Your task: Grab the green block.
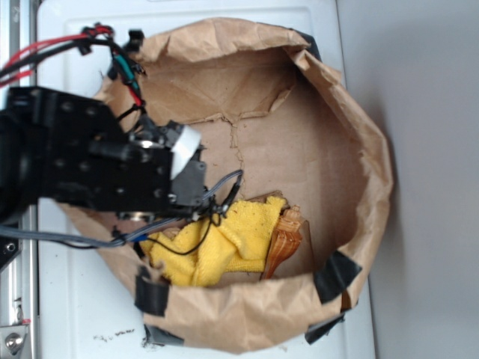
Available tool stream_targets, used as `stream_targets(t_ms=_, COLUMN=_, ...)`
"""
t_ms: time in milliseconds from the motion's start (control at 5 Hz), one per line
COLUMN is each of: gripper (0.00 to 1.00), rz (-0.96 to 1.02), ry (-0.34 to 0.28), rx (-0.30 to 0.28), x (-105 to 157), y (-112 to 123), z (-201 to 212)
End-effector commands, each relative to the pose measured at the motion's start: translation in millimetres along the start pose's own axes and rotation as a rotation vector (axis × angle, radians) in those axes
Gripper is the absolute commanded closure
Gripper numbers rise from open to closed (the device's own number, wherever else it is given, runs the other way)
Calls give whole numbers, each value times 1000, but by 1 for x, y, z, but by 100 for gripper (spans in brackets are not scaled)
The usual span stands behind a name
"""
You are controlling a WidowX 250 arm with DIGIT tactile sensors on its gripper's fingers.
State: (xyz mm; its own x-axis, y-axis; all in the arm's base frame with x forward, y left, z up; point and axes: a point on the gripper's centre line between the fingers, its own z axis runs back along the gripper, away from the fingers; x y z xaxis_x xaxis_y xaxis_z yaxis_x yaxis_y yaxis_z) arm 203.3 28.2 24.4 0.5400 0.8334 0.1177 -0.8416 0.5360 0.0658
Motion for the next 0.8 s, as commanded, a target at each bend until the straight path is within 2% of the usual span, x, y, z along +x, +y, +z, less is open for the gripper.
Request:
stream_targets(t_ms=0, gripper=100, rz=-15, ry=40, rx=-149, x=20, y=19, z=57)
stream_targets(t_ms=200, gripper=100, rz=-89, ry=88, rx=-241, x=26, y=25, z=93)
stream_targets(t_ms=400, gripper=100, rz=-302, ry=77, rx=-287, x=29, y=21, z=121)
stream_targets(t_ms=600, gripper=100, rz=-429, ry=77, rx=-256, x=27, y=14, z=136)
